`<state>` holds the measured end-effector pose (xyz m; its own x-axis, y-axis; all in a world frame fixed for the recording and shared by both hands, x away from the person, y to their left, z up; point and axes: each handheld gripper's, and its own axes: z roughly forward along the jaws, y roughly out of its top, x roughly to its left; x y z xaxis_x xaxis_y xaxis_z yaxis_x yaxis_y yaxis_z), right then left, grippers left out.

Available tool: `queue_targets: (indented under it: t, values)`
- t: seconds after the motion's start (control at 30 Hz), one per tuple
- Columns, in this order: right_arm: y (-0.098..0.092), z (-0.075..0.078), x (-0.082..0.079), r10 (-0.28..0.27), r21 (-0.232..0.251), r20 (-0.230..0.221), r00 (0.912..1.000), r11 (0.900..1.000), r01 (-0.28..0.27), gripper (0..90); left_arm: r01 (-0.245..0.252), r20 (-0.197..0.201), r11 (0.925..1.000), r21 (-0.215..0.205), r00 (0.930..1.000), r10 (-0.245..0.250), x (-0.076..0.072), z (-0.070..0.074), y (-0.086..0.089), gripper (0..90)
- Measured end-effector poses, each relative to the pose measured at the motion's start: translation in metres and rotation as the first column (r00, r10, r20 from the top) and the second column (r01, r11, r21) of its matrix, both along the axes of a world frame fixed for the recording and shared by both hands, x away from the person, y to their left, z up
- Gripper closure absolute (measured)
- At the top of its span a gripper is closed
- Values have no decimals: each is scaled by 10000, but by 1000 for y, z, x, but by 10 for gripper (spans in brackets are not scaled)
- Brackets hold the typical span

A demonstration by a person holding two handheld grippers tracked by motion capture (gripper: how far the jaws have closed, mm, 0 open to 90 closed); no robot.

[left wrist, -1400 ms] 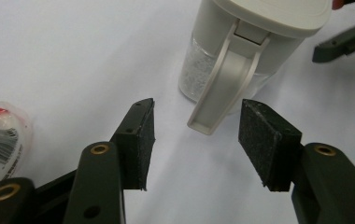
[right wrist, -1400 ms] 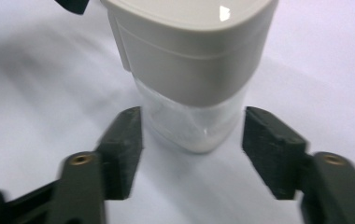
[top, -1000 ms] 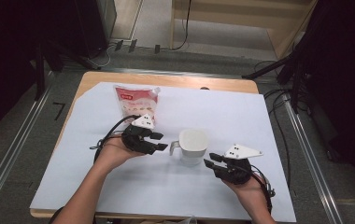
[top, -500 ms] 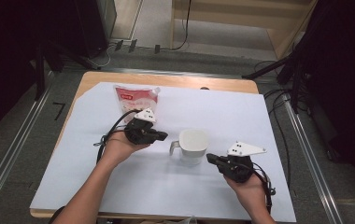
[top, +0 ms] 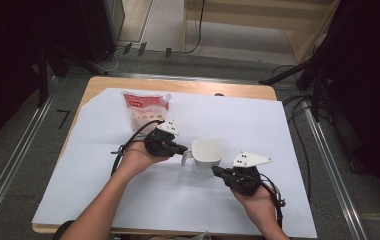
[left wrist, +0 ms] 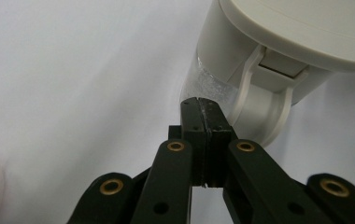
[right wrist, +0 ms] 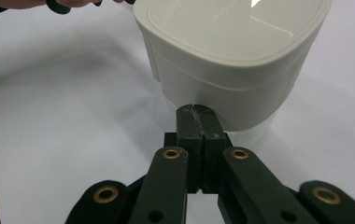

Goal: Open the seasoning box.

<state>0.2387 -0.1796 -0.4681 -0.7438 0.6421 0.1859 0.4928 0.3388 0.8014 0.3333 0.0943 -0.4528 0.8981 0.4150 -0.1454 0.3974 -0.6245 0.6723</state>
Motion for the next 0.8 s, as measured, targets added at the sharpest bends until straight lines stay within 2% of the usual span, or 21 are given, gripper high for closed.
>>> queue_targets:
  t: [0.2, 0.23, 0.33, 0.37, 0.53, 0.63, 0.8]
  values:
    - [-1, -2, 3, 38, -86, 0, 10000, 10000, -38, 900, 183, -72, 9998, 66, 9998, -183, -3, 0, -1, 900]
    - [-4, -2, 6, 56, 223, -252, 9997, 9997, -51, 900, 268, -154, 9996, 31, 9995, -268, -5, 0, -3, 900]
    - [-7, -1, 10, 33, 217, -285, 9996, 9998, -27, 900, 438, -355, 9990, 32, 9984, -436, -6, 0, -6, 900]
    - [-8, -1, 11, 11, 238, -272, 9996, 9997, -4, 900, 496, -397, 9987, -98, 9980, -499, -8, 0, -7, 900]
    - [-12, -1, 19, -171, 96, -277, 9995, 9998, 174, 900, 659, -206, 9978, -8, 9976, -659, -17, 3, -13, 900]
    - [-18, -3, 26, -351, 271, -370, 9987, 9990, 361, 900, 736, -281, 9973, -20, 9969, -736, -21, 3, -17, 900]
    - [-22, -5, 36, -765, 176, -395, 9963, 9969, 772, 900, 723, -275, 9972, -175, 9970, -728, -26, 2, -22, 900]
